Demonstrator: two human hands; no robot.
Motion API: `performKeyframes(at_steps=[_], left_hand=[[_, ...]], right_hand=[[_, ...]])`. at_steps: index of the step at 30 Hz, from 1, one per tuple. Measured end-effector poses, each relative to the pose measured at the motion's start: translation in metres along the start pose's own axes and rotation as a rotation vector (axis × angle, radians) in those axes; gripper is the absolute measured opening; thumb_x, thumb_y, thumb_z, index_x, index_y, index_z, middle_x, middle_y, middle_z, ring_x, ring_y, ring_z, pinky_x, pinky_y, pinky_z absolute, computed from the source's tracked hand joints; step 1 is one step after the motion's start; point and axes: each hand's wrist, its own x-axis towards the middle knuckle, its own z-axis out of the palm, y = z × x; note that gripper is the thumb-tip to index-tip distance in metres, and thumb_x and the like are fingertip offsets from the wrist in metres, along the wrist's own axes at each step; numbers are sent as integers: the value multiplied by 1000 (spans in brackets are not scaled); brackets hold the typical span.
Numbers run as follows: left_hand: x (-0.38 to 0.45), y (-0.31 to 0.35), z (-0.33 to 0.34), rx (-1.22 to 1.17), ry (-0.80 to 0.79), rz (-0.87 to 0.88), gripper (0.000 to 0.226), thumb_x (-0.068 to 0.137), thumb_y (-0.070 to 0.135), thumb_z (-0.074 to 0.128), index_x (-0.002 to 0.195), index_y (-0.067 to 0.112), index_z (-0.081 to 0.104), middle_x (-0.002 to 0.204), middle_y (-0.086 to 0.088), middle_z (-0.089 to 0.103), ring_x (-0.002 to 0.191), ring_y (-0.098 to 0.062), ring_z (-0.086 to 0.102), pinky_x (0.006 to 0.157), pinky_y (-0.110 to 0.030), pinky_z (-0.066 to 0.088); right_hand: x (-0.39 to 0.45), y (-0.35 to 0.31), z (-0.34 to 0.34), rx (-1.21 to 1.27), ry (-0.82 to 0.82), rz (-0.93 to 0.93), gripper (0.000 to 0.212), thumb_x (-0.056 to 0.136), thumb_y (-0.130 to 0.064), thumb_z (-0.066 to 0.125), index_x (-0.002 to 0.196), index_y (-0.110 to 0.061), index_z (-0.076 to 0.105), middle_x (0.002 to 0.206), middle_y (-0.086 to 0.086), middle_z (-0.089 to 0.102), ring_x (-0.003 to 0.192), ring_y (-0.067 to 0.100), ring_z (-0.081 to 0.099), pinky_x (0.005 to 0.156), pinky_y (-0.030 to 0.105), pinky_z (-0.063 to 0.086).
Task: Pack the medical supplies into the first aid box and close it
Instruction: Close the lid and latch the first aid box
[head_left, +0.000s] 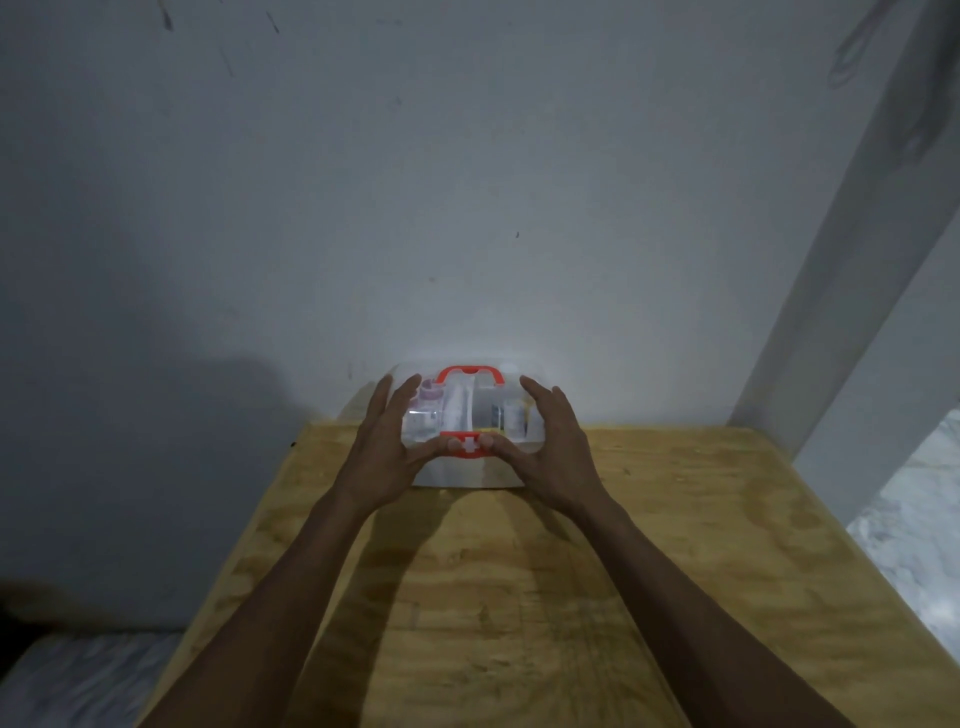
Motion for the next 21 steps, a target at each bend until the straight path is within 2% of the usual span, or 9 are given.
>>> performKeyframes(at_steps=[10,14,19,21], left_hand=[[-2,4,2,14,-8,-29,99,69,65,63,152,28,24,164,-2,9,147,-27,18,113,-51,26],[-3,6,2,74,-9,-48,104,65,78,56,151,32,21,164,-1,8,147,-29,18,112,-56,27],[-11,14,4,214,58,-45,107,66,83,50,153,33,14,164,-3,4,149,-30,11,114,-59,23],[-15,21,1,185,91,-52,103,70,76,56,153,30,15,164,-4,7,149,-30,12,114,-57,24]], right_hand=[[0,-4,-3,8,-7,-6,99,71,-74,64,151,-34,23,164,-2,17,149,22,18,116,53,29],[1,-8,-8,-9,-47,12,102,68,-79,62,150,-37,20,163,0,16,147,26,23,113,56,34],[-8,-9,-17,-45,-94,-21,103,72,-73,63,153,-38,10,165,-3,8,152,25,6,116,56,22],[-17,-17,-27,-13,-48,-19,105,70,-75,64,153,-39,11,165,-3,11,151,24,10,116,57,26]])
